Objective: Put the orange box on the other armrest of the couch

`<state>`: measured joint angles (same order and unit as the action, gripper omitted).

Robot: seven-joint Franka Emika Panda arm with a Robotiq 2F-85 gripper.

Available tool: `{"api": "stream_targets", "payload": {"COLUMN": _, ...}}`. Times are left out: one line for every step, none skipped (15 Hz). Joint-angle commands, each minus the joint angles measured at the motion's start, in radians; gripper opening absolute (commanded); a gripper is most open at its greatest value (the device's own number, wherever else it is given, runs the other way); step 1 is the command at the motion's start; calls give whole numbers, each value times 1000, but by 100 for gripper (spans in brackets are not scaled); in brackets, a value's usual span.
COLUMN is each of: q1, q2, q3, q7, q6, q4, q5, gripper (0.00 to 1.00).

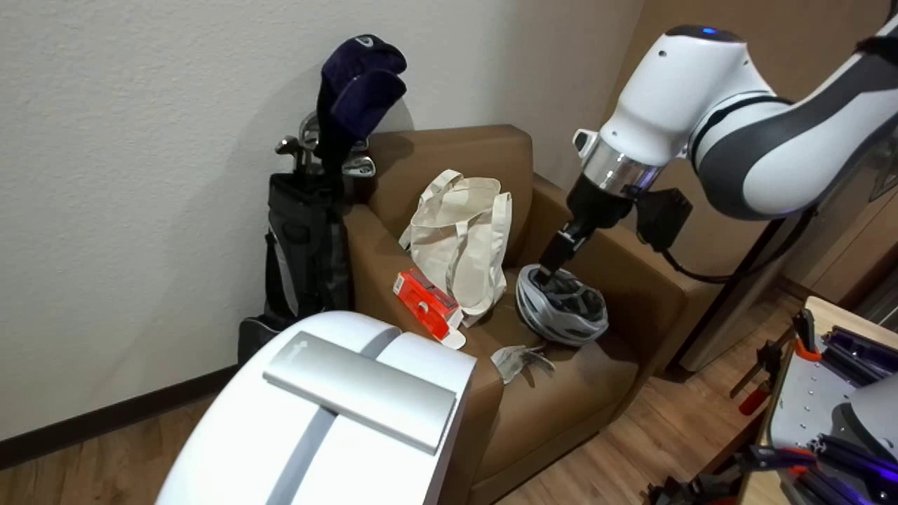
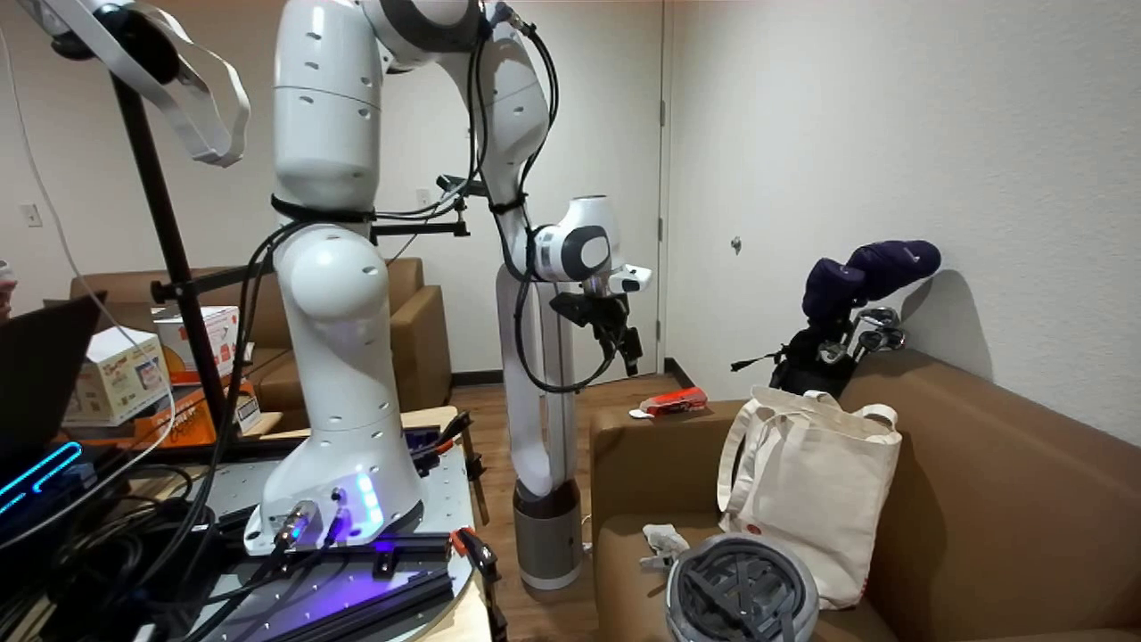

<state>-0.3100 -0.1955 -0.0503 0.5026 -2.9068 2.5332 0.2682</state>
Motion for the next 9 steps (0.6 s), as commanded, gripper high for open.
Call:
{"api": "stream_targets", "payload": {"q1": -152, "q2": -132, "q3": 92, "q7": 204, "q6": 15, "q4": -133, "q5": 192, "gripper": 100}}
{"api": "stream_targets", "payload": {"q1": -97, "q2": -66, "q3": 63, "q7": 136, "q6": 1, "q4": -63, "q5": 132, "gripper": 100}}
{"api": "stream_targets", "payload": {"q1": -129, "q2": -96, "q3": 74, "q7": 164, "q6": 2, "q4": -92, "q5": 152, "gripper": 100}}
{"api": "stream_targets", "payload": {"q1": -146, "q2": -117, "q3": 77, "q7": 175, "q6": 2, "q4": -111, "q5": 155, "gripper": 100}}
{"api": "stream_targets", "payload": {"q1": -153, "q2": -130, "q3": 79, "q7": 176, "q6": 2, "q4": -122, "q5": 155, "gripper": 100}}
{"api": "stream_targets", "payload": {"q1": -164, "q2": -131, "q3": 96, "q7": 199, "q6": 14, "q4": -133, "q5": 164, "gripper": 100}}
{"api": "stream_targets", "payload": {"q1": -144, "q2": -137, "q3": 65, "q7": 177, "q6": 57, "q4": -160, "q5": 119, "gripper": 100}}
{"api": "stream_targets", "payload": {"q1": -133, "q2": -147, "q3": 48, "q7": 164, "q6": 76, "q4": -187, "q5": 87, "gripper": 100}}
{"api": "stream_targets", "payload": {"q1": -119, "q2": -156, "q3": 23, "q7": 142, "q6": 122, "q4": -222, "q5": 43, "gripper": 100}}
